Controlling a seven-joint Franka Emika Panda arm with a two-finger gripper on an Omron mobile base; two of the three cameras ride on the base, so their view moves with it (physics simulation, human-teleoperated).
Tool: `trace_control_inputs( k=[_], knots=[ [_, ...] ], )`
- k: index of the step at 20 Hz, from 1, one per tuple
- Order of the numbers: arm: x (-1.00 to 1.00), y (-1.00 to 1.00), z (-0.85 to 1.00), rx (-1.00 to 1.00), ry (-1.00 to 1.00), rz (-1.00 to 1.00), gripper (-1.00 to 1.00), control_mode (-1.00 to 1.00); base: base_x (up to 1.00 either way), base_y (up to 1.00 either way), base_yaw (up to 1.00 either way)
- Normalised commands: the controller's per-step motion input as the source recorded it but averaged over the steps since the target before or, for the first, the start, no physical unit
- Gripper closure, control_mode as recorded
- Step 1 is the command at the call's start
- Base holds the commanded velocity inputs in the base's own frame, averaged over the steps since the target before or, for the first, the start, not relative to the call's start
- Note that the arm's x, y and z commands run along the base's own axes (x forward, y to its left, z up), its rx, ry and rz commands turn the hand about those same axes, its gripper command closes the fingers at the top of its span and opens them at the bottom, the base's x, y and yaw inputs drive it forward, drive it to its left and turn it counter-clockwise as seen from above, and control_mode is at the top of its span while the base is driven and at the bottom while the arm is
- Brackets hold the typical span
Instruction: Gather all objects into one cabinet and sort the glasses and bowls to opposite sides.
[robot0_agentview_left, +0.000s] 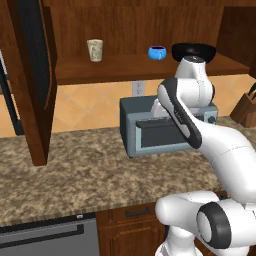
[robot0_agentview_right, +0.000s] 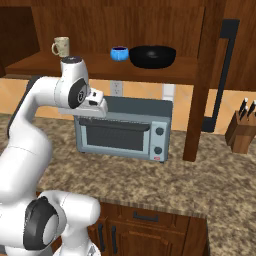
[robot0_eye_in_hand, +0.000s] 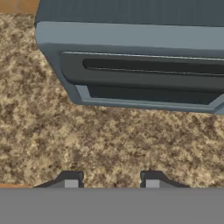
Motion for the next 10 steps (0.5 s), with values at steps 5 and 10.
trace_control_inputs(
  k=[5,10],
  knots=[
    [0.03,-0.29,-0.08,0.06,0.0,-0.01,-1.0,-1.0,0.0,0.0,0.0],
    [0.02,-0.27,-0.09,0.06,0.0,-0.01,-1.0,-1.0,0.0,0.0,0.0]
  ],
)
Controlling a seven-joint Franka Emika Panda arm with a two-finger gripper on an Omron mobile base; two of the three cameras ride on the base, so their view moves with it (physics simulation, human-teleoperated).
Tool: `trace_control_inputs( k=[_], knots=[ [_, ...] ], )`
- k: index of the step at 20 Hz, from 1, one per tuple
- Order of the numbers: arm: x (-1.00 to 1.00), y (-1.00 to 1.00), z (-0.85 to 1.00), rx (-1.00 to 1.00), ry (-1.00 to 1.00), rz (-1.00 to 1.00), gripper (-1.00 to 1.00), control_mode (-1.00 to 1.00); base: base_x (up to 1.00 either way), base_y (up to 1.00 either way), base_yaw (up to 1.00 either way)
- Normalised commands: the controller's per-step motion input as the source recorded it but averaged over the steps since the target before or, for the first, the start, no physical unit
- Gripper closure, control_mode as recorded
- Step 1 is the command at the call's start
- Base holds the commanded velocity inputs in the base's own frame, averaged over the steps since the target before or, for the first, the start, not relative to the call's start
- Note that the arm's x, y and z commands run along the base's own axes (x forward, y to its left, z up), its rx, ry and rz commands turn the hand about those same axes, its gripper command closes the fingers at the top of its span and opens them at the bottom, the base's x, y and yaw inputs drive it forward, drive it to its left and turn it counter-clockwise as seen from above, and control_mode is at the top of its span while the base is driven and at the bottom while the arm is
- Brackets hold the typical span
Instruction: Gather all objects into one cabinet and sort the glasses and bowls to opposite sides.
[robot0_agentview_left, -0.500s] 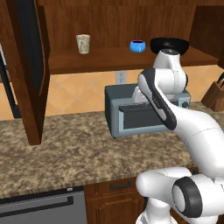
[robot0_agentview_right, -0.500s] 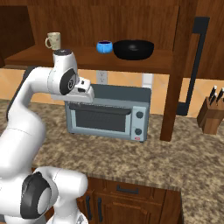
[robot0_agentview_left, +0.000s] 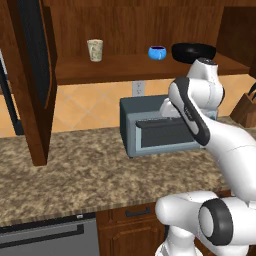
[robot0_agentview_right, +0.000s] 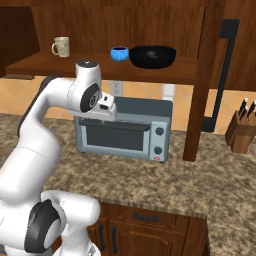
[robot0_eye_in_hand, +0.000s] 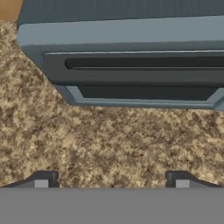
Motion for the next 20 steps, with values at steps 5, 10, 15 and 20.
trace_control_inputs(
  k=[5,10,15,20],
  knots=[
    [0.06,-0.31,-0.1,0.07,0.0,-0.02,-1.0,-1.0,0.0,0.0,0.0],
    [0.05,-0.3,-0.09,0.06,0.0,-0.02,-1.0,-1.0,0.0,0.0,0.0],
    [0.04,-0.27,-0.07,0.06,0.0,-0.01,-1.0,-1.0,0.0,0.0,0.0],
    [0.0,-0.06,-0.01,0.01,0.0,0.0,-1.0,-1.0,0.0,0.0,0.0]
  ],
)
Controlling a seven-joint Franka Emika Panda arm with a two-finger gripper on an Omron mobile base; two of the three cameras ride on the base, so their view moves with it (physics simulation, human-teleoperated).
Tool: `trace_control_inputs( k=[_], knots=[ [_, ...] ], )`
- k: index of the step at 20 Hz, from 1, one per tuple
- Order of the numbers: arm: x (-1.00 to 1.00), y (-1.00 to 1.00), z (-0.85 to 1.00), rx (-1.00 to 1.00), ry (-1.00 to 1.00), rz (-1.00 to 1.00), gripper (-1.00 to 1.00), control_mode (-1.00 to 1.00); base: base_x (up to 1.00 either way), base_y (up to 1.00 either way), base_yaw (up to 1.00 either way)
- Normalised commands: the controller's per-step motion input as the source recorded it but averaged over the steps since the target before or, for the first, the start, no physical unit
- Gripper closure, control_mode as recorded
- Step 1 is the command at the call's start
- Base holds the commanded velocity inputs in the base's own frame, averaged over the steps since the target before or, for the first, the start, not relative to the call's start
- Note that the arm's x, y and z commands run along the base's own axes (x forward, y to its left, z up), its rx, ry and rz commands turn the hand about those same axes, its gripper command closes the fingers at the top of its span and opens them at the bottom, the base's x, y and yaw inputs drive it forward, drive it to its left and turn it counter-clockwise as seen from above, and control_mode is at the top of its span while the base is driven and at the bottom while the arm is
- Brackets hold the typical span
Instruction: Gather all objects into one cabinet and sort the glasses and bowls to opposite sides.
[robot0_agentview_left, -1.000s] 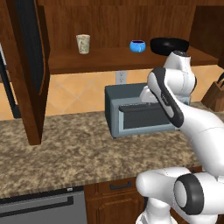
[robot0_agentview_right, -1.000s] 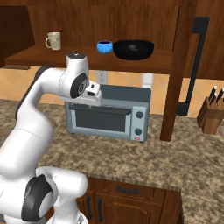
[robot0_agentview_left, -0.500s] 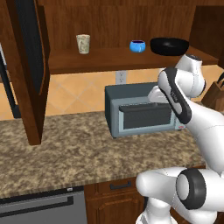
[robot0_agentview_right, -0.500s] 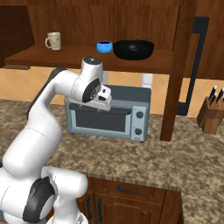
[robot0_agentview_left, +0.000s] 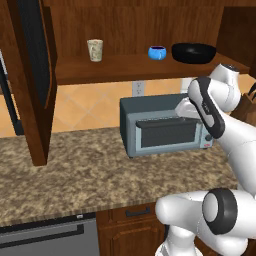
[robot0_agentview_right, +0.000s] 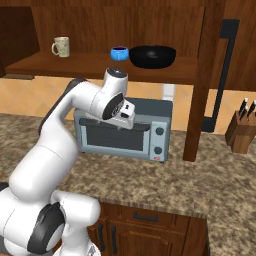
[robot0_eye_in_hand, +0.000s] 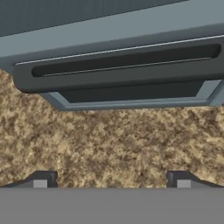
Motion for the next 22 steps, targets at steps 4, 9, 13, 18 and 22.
trace_control_inputs(
  k=[4,9,13,18,22],
  knots=[
    [0.0,0.0,0.0,0.0,0.0,0.0,-1.0,-1.0,0.0,0.0,0.0],
    [-0.38,-0.1,0.0,0.0,-0.02,0.03,-1.0,-1.0,0.0,0.0,0.0],
    [-0.69,0.0,0.01,-0.15,-0.1,0.01,-1.0,-1.0,0.0,0.0,0.0],
    [-0.68,0.0,0.17,-0.26,-0.17,0.0,-1.0,-1.0,0.0,0.0,0.0],
    [-0.46,0.0,0.11,-0.16,-0.23,-0.1,-1.0,-1.0,0.0,0.0,0.0]
  ],
)
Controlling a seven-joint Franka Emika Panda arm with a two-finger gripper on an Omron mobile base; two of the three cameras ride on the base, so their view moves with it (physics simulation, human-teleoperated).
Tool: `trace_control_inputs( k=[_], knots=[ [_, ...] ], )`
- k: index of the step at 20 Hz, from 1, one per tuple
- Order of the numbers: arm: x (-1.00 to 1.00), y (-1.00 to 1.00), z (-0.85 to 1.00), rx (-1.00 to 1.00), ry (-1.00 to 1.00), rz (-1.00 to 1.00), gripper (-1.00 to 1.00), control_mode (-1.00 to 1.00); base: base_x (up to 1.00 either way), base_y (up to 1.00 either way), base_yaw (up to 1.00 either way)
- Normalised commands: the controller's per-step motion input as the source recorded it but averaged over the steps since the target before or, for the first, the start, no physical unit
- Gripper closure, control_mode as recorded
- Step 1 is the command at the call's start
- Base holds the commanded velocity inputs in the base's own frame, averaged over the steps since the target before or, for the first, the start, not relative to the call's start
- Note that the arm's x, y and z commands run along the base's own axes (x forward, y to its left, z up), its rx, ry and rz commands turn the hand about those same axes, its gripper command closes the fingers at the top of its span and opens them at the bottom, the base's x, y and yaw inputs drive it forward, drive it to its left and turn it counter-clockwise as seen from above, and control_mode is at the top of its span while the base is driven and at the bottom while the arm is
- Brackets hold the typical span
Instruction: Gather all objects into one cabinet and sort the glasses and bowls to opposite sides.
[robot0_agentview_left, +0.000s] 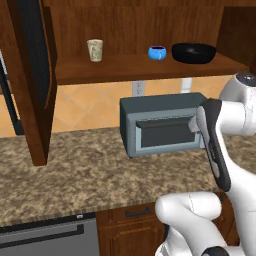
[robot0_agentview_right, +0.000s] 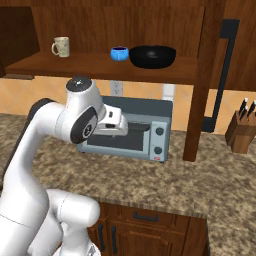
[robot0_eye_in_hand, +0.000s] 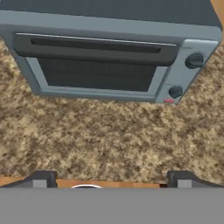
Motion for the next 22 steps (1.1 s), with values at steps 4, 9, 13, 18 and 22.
trace_control_inputs(
  k=[4,9,13,18,22],
  knots=[
    [-0.69,0.0,0.03,-0.1,-0.28,-0.02,-1.0,-1.0,0.0,0.0,0.0],
    [-0.77,0.0,0.09,-0.04,-0.33,0.0,-1.0,-1.0,0.0,0.0,0.0],
    [-0.27,0.02,0.06,-0.01,-0.13,0.0,-1.0,-1.0,0.0,0.0,0.0],
    [0.0,0.03,0.0,-0.01,0.0,0.0,-1.0,1.0,-0.13,0.03,0.0],
    [0.0,0.0,0.0,0.0,0.0,0.0,-1.0,1.0,-0.56,0.14,0.0]
  ],
)
